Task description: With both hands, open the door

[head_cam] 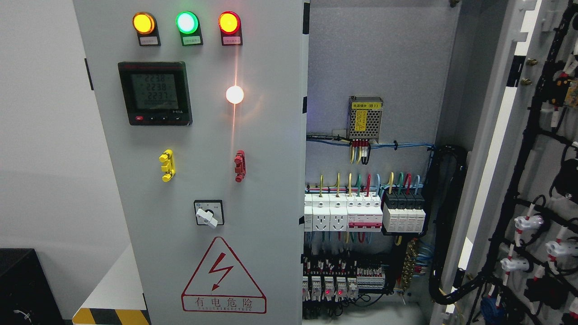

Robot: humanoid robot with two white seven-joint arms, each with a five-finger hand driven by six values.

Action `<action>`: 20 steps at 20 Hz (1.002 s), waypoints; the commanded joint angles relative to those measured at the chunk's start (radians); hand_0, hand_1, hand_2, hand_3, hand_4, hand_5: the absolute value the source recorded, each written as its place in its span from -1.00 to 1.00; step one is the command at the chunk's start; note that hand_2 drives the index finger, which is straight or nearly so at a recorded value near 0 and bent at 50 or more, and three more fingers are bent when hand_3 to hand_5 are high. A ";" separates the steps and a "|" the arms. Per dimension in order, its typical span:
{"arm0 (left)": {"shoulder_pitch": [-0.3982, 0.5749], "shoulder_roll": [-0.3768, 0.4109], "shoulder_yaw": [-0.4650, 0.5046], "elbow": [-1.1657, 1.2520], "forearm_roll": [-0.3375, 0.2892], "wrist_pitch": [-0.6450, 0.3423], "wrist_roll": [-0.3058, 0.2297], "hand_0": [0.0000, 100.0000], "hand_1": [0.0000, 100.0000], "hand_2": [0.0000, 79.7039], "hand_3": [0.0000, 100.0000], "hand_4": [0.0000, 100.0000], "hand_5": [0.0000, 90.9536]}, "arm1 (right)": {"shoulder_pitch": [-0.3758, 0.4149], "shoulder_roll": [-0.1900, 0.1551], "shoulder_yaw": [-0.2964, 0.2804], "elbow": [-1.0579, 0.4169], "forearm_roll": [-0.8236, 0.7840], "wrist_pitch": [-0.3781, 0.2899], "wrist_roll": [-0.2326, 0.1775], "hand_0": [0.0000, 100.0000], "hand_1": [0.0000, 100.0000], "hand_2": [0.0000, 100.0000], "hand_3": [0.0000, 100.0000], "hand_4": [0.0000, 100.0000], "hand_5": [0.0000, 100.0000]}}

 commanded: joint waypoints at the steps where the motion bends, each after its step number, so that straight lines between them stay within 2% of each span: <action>1: 0.132 -0.044 0.050 0.380 -0.020 -0.003 0.001 -1.00 -1.00 -1.00 -1.00 -1.00 -1.00 | 0.002 0.000 -0.011 0.000 0.000 0.000 -0.001 -1.00 -1.00 -1.00 -1.00 -1.00 -1.00; 6: 0.187 -0.165 0.069 0.702 -0.056 -0.026 -0.014 -1.00 -1.00 -1.00 -1.00 -1.00 -1.00 | -0.002 0.000 -0.011 0.000 0.000 0.000 -0.001 -1.00 -1.00 -1.00 -1.00 -1.00 -1.00; 8: 0.198 -0.206 0.070 0.819 -0.085 -0.072 -0.043 -1.00 -1.00 -1.00 -1.00 -1.00 -1.00 | 0.002 0.000 -0.011 0.000 0.000 0.000 -0.001 -1.00 -1.00 -1.00 -1.00 -1.00 -1.00; 12: 0.190 -0.315 0.081 1.101 -0.088 -0.156 -0.109 -1.00 -1.00 -1.00 -1.00 -1.00 -1.00 | 0.002 0.000 -0.011 0.000 0.000 0.000 -0.001 -1.00 -1.00 -1.00 -1.00 -1.00 -1.00; 14: 0.190 -0.348 0.085 1.193 -0.088 -0.159 -0.158 -1.00 -1.00 -1.00 -1.00 -1.00 -1.00 | 0.002 0.000 -0.011 0.000 0.000 0.000 -0.001 -1.00 -1.00 -1.00 -1.00 -1.00 -1.00; 17: 0.190 -0.374 0.095 1.287 -0.088 -0.159 -0.203 -1.00 -1.00 -1.00 -1.00 -1.00 -1.00 | -0.002 0.000 -0.011 0.000 0.000 0.000 -0.001 -1.00 -1.00 -1.00 -1.00 -1.00 -1.00; 20: 0.196 -0.414 0.197 1.355 -0.088 -0.159 -0.209 -1.00 -1.00 -1.00 -1.00 -1.00 -1.00 | -0.002 -0.001 -0.011 0.000 0.000 0.000 -0.001 -1.00 -1.00 -1.00 -1.00 -1.00 -1.00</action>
